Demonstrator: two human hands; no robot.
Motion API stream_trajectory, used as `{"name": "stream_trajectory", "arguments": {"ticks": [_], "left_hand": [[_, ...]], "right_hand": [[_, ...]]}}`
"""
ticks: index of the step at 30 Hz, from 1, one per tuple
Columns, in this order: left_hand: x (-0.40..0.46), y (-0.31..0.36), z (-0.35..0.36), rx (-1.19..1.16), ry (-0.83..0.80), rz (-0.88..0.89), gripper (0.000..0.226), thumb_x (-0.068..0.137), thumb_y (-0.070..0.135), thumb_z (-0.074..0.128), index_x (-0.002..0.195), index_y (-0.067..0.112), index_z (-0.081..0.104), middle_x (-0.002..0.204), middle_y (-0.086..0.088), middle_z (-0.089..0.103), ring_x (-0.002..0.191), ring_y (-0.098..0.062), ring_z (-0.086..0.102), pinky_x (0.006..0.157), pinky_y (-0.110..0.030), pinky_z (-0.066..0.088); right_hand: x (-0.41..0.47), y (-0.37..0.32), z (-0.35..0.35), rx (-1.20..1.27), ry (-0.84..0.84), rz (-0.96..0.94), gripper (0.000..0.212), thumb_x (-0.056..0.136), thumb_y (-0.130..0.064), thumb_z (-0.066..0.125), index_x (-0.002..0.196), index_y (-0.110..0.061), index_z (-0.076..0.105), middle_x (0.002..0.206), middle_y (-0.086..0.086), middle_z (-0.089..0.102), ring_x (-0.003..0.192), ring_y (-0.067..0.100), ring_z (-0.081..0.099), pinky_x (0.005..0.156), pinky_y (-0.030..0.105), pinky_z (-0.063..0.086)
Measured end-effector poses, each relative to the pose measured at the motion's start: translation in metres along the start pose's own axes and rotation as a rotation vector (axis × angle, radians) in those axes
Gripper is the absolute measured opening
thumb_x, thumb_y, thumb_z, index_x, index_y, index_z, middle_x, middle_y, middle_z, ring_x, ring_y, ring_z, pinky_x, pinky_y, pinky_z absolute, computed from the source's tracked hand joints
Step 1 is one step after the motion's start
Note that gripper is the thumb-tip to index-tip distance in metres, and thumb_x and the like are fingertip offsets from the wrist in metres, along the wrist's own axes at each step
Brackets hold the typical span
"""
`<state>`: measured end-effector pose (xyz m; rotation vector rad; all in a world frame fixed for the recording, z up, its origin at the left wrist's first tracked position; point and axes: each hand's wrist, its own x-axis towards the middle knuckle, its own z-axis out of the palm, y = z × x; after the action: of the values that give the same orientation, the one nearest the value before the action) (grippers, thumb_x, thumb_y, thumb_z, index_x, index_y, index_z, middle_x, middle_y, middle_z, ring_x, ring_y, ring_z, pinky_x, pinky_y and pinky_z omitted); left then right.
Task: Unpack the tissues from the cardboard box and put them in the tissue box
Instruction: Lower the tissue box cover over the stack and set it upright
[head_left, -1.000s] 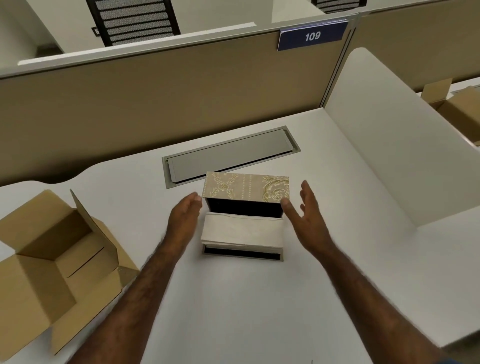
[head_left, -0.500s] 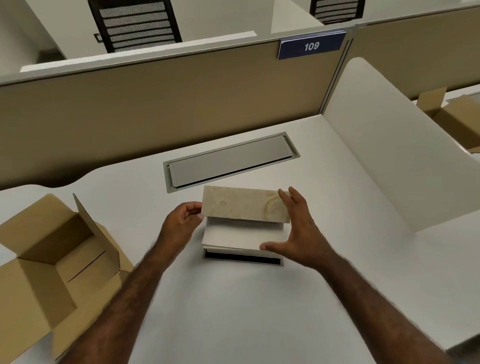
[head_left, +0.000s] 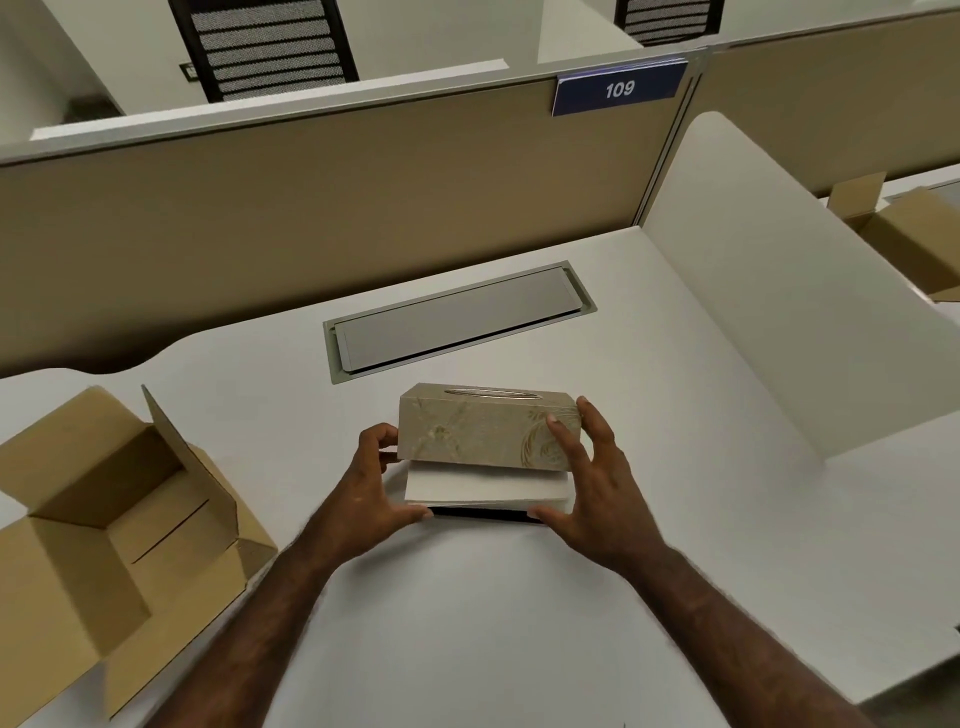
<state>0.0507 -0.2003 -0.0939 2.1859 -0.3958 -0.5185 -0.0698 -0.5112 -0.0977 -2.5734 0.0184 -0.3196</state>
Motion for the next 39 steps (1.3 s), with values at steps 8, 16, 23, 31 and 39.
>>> {"name": "stream_trajectory", "arguments": {"ticks": [8, 16, 23, 31, 39], "left_hand": [[0.008, 0.003, 0.003, 0.073, 0.085, 0.043, 0.102, 0.07, 0.029, 0.094, 0.124, 0.067, 0.017, 0.117, 0.034, 0.05, 0.104, 0.017, 0.059, 0.067, 0.001, 0.047], [0.004, -0.003, 0.013, 0.099, 0.15, 0.022, 0.087, 0.079, 0.026, 0.089, 0.125, 0.058, 0.022, 0.113, 0.036, 0.05, 0.098, 0.017, 0.061, 0.067, 0.002, 0.047], [-0.007, -0.01, 0.024, 0.122, 0.205, -0.012, 0.065, 0.083, 0.025, 0.086, 0.115, 0.046, 0.032, 0.108, 0.025, 0.059, 0.089, 0.014, 0.066, 0.068, 0.003, 0.045], [-0.013, -0.012, 0.029, 0.116, 0.223, -0.035, 0.059, 0.08, 0.039, 0.087, 0.109, 0.047, 0.036, 0.101, 0.027, 0.06, 0.086, 0.014, 0.064, 0.064, 0.002, 0.047], [-0.005, -0.004, 0.02, 0.089, 0.215, -0.002, 0.06, 0.077, 0.044, 0.086, 0.107, 0.047, 0.035, 0.1, 0.037, 0.054, 0.089, 0.022, 0.061, 0.063, 0.004, 0.044]], "right_hand": [[0.009, 0.01, 0.001, 0.045, -0.043, 0.02, 0.121, 0.074, -0.052, 0.093, 0.17, -0.032, 0.022, 0.181, -0.002, -0.003, 0.166, 0.023, 0.021, 0.124, 0.042, 0.044], [0.004, 0.018, 0.003, 0.003, -0.026, -0.036, 0.104, 0.078, -0.05, 0.091, 0.165, -0.033, 0.035, 0.182, 0.001, 0.002, 0.164, 0.026, 0.025, 0.123, 0.045, 0.046], [-0.015, 0.019, 0.011, -0.021, 0.02, -0.078, 0.067, 0.086, -0.052, 0.085, 0.141, -0.024, 0.062, 0.173, 0.013, 0.028, 0.156, 0.03, 0.039, 0.119, 0.036, 0.046], [-0.026, 0.019, 0.018, -0.044, 0.063, -0.056, 0.051, 0.086, -0.046, 0.087, 0.125, -0.018, 0.068, 0.159, 0.015, 0.046, 0.144, 0.029, 0.05, 0.107, 0.038, 0.058], [-0.013, 0.015, 0.012, -0.02, 0.075, -0.049, 0.05, 0.093, -0.054, 0.071, 0.129, -0.021, 0.063, 0.162, 0.011, 0.042, 0.144, 0.031, 0.051, 0.103, 0.045, 0.063]]}}
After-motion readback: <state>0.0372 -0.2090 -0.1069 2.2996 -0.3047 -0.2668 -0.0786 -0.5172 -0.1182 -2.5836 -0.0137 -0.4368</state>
